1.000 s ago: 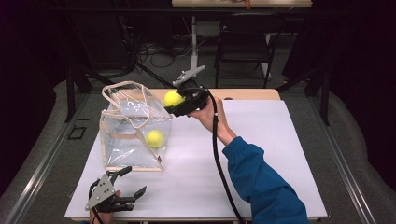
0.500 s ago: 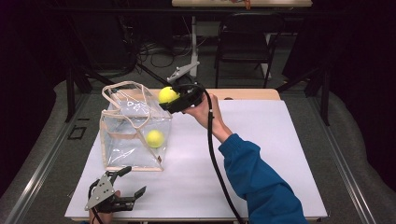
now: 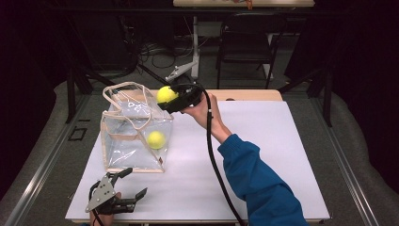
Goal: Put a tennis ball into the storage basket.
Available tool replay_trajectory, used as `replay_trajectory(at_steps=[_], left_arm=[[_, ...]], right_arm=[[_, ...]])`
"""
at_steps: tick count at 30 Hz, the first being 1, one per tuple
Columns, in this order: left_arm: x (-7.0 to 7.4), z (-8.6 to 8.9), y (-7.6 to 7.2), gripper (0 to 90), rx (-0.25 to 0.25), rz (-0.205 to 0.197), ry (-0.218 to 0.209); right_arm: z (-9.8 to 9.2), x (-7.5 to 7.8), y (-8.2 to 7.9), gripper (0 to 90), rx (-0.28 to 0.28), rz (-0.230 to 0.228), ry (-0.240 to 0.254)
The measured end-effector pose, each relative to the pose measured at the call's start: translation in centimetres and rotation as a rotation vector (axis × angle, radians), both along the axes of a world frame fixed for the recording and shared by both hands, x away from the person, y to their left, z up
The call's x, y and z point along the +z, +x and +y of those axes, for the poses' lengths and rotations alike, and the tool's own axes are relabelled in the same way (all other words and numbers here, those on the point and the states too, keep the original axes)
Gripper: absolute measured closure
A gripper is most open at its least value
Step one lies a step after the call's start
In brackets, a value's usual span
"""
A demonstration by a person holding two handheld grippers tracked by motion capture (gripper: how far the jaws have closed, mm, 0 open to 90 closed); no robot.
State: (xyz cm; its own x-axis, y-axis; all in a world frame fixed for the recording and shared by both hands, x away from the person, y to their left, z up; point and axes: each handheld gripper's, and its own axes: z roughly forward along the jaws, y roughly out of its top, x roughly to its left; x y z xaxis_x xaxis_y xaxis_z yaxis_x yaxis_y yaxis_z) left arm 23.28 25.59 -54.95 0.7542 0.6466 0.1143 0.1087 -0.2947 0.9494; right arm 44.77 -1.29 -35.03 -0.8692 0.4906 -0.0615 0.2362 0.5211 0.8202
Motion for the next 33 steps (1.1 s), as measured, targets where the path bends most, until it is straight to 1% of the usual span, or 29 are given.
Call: replay_trajectory(at_steps=[17,27,29,33], left_arm=[[0.0,0.0,0.0,15.9,-0.001,-0.001,0.0],[0.0,0.0,0.0,15.9,-0.001,0.003,-0.001],[0.0,0.0,0.0,15.9,-0.001,0.001,0.0],[0.0,0.0,0.0,15.9,-0.002,-0.003,0.0]], right_arm=[[0.9,0.7,0.1,26.4,0.007,-0.017,0.02],[1.7,1.1,0.0,26.5,0.015,-0.027,0.024],[1.8,1.2,-0.1,26.4,0.018,-0.029,0.032],[2.1,1.3,-0.2,26.4,0.023,-0.034,0.022]])
